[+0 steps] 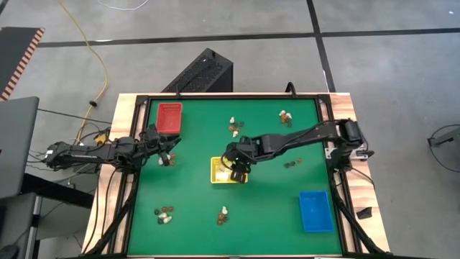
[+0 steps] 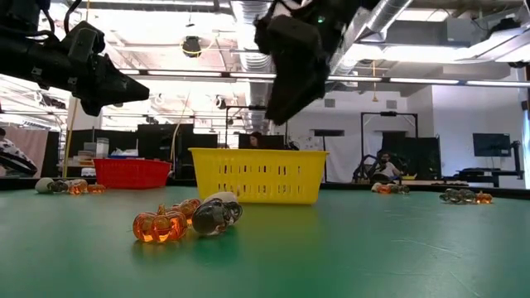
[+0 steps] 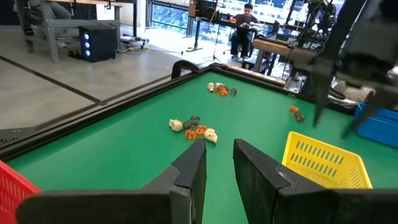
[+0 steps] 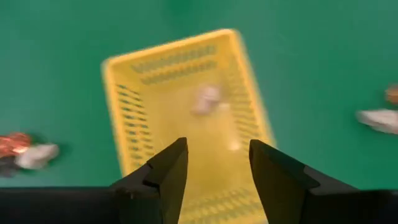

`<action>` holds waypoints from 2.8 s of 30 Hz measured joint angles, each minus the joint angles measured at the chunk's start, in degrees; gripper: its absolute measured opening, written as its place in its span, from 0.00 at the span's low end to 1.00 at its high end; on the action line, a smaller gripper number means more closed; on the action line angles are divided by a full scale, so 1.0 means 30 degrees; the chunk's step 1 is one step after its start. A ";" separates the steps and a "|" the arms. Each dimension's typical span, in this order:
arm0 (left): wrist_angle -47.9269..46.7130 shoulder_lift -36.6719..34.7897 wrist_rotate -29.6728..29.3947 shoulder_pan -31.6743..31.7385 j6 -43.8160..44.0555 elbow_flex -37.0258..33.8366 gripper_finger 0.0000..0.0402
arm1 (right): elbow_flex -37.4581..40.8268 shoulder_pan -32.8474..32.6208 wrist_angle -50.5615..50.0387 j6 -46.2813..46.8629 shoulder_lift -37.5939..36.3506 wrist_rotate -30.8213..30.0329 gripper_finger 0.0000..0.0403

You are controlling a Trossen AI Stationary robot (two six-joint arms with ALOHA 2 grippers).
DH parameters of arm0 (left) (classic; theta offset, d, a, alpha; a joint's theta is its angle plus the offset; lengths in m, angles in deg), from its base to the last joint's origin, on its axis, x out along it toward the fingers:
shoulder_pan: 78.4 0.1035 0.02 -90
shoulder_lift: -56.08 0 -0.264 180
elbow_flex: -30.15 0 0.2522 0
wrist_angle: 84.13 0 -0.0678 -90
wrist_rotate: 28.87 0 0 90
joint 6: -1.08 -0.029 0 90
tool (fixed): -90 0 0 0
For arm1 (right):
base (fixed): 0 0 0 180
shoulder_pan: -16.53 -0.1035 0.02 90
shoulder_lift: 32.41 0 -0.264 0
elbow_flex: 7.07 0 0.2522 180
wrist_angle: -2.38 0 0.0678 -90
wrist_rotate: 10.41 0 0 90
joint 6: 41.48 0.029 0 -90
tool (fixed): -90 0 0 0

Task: Sort Halloween decoration
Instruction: Put the black skull toy into the blue bin

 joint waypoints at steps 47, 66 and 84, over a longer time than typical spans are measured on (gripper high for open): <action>-0.0584 0.0000 -0.0102 0.0000 -0.0051 0.0000 0.17 | 0.7242 1.5982 -0.4332 0.2466 -0.1756 0.0770 0.61; -0.0582 0.0000 -0.0083 0.0000 -0.0021 0.0000 0.17 | 0.7717 1.5982 -0.4016 0.3002 -0.1745 0.0748 0.61; -0.0582 0.0000 -0.0087 0.0000 -0.0063 0.0000 0.17 | 0.9020 1.5960 -0.2388 0.2835 -0.1774 0.0479 0.46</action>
